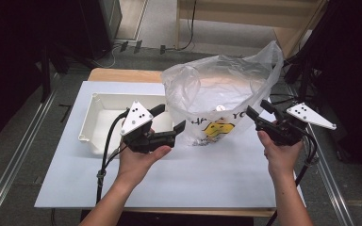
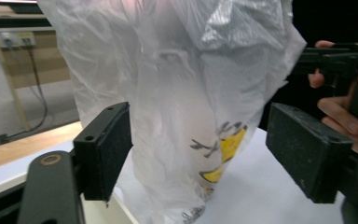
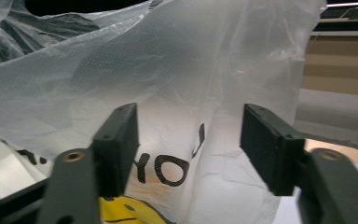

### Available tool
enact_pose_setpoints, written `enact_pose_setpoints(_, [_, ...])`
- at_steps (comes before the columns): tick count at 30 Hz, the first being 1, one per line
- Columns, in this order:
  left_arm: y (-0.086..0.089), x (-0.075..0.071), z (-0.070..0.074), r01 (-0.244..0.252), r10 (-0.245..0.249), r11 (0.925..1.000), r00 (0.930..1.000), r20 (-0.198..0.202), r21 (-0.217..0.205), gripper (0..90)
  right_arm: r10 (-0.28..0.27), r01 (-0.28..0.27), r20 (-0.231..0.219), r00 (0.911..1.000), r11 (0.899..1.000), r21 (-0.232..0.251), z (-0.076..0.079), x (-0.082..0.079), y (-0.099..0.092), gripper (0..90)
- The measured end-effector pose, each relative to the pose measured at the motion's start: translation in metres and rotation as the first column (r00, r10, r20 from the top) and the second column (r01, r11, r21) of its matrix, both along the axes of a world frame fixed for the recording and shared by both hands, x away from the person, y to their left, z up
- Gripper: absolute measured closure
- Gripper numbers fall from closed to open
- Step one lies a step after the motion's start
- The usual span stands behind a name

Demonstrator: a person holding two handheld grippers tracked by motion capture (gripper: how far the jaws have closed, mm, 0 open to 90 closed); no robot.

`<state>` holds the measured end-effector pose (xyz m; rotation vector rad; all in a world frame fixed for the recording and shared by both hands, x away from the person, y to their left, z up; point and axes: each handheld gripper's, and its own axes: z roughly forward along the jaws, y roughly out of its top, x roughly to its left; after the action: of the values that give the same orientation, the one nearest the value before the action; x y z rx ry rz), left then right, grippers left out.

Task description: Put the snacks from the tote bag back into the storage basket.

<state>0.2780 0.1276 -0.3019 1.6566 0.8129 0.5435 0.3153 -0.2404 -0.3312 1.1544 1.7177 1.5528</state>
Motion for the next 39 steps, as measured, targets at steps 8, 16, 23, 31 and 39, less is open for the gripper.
enact_pose_setpoints(8, [-0.002, 0.003, 0.009, -0.008, 0.008, 0.9999, 0.9995, 0.031, -0.009, 33.0, 0.002, -0.003, 0.004, 1.0000, 0.994, 0.107, 0.006, 0.000, -0.005, 13.3])
enact_pose_setpoints(16, [-0.001, 0.007, 0.006, 0.019, -0.019, 0.9998, 0.9996, 0.022, 0.008, 90.0, -0.070, 0.068, 0.022, 0.9973, 0.996, 0.062, 0.018, -0.005, -0.001, 13.0])
enact_pose_setpoints(23, [-0.008, 0.005, -0.005, 0.076, -0.077, 0.9947, 0.9970, 0.009, 0.069, 90.0, -0.088, 0.085, 0.028, 0.9957, 0.992, 0.089, 0.023, -0.003, -0.003, 12.8])
enact_pose_setpoints(31, [-0.006, 0.007, -0.026, 0.109, -0.106, 0.9916, 0.9937, -0.035, 0.070, 90.0, -0.059, 0.056, 0.043, 0.9973, 0.996, 0.076, 0.020, 0.000, -0.001, 40.4])
enact_pose_setpoints(39, [-0.010, 0.005, -0.029, 0.122, -0.119, 0.9885, 0.9923, -0.035, 0.090, 90.0, -0.010, 0.012, 0.033, 0.9994, 0.997, -0.071, 0.014, 0.002, 0.019, 90.0])
